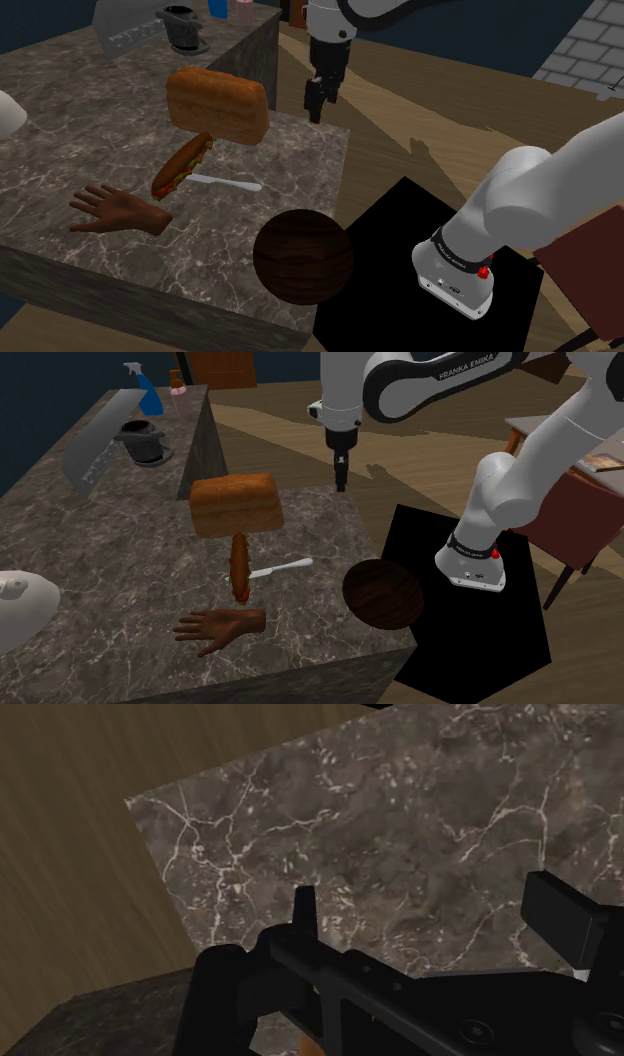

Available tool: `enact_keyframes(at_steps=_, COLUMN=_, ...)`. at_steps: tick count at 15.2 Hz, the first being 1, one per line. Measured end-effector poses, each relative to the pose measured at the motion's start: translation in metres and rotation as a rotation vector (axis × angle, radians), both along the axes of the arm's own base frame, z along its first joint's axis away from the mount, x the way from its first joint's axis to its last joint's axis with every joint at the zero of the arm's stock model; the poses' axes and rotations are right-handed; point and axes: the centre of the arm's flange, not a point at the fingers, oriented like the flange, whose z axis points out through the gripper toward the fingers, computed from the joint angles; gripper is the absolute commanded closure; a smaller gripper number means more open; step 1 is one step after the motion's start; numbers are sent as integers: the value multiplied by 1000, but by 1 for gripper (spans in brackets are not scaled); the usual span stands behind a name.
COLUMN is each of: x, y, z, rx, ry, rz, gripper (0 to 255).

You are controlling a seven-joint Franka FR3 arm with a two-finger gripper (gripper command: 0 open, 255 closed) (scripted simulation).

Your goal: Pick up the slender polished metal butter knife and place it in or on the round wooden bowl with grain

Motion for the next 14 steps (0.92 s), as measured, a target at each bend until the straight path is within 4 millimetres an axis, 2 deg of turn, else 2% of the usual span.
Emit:
enact_keyframes(at_steps=3, x=23, y=26, z=-19, rx=16, ry=-1, rz=45, gripper=0)
enact_keyframes(at_steps=10, x=62, y=98, z=-58, rx=55, ry=-4, rz=150, gripper=0)
enact_keyframes(at_steps=14, x=77, y=141, z=-79, rx=77, ry=-5, rz=210, gripper=0)
